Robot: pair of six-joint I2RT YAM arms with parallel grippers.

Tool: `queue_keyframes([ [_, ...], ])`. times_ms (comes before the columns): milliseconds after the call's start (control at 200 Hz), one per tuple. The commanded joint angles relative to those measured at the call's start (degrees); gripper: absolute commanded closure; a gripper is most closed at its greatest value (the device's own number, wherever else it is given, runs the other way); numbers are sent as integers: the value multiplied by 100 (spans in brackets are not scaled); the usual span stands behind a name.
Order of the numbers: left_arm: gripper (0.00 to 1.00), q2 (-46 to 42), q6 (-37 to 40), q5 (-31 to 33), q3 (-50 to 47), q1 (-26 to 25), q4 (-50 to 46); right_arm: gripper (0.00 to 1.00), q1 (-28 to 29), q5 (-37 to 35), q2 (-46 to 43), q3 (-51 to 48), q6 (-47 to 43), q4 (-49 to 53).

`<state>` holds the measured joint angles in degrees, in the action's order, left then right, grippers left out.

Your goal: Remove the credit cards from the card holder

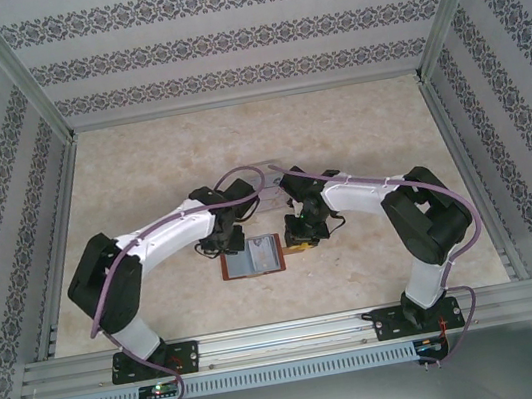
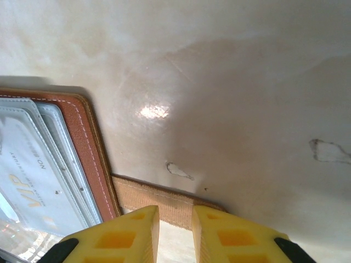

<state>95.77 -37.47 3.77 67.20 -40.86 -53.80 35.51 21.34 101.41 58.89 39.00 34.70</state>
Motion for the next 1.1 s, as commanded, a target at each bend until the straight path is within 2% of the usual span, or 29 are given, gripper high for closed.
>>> queue_keyframes([
  [0, 78, -294, 34, 129, -97, 34, -179, 74, 52, -281, -72, 80, -54, 307],
  [175, 78, -783, -84, -374, -372, 145, 432, 74, 65, -289, -284, 139, -7, 375],
  [405, 77, -1261, -449, -1428, -1060, 287, 1873, 74, 132, -56, -462, 210, 162, 178],
  [690, 77, -1193, -879, -2471, -1857, 416, 3522, 74, 341, 401, -230, 217, 489, -379],
  [1094, 82, -916, -1153, -3021, -2478, 689, 4294, 76, 466, 605, 128, 301, 644, -689],
])
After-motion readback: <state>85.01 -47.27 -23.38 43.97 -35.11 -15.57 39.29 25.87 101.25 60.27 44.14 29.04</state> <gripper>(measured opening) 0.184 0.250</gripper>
